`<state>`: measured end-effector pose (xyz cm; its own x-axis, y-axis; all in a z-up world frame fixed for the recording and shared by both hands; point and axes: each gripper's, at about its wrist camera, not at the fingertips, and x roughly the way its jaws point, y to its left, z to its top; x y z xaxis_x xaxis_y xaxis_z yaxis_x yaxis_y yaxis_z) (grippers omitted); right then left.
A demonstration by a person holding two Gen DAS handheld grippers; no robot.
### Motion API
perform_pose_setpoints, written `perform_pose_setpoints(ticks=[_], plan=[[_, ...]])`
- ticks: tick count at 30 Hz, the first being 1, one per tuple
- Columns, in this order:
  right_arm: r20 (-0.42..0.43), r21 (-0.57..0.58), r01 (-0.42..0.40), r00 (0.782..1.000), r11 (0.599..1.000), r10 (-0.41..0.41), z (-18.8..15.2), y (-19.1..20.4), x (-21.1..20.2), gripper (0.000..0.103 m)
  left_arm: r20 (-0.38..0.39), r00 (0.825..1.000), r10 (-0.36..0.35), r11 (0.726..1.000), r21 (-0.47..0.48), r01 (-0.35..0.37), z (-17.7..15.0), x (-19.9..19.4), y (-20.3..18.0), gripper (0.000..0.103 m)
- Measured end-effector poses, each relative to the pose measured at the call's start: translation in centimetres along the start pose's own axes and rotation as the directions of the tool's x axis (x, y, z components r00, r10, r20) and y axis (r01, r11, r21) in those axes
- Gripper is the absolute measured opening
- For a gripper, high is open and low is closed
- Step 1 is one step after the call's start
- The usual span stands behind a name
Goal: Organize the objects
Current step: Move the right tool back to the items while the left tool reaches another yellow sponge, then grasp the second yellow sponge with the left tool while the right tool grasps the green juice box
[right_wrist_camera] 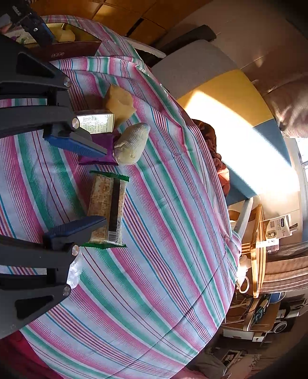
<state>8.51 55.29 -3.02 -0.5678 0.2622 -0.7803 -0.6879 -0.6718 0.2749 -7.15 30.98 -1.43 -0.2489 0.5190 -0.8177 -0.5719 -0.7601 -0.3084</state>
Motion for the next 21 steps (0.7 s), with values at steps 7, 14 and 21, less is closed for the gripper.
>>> perform_pose_setpoints(ticks=[7, 14, 21], plan=[[-0.033, -0.001, -0.045, 0.998, 0.999, 0.045, 0.0, 0.2, 0.2, 0.052, -0.068, 0.998, -0.018, 1.000, -0.023, 0.016, 4.7, 5.1, -2.4, 0.092], [-0.084, -0.019, -0.080, 0.993, 0.997, 0.078, -0.2, 0.8, 0.9, 0.052, -0.037, 0.995, 0.091, 0.969, 0.232, -0.080, 8.5, 8.8, -6.1, 0.101], [-0.095, -0.040, -0.094, 0.991, 0.995, 0.090, -0.3, 1.3, 0.9, 0.052, -0.080, 0.993, 0.087, 0.963, 0.264, -0.063, 9.8, 12.3, -6.9, 0.102]])
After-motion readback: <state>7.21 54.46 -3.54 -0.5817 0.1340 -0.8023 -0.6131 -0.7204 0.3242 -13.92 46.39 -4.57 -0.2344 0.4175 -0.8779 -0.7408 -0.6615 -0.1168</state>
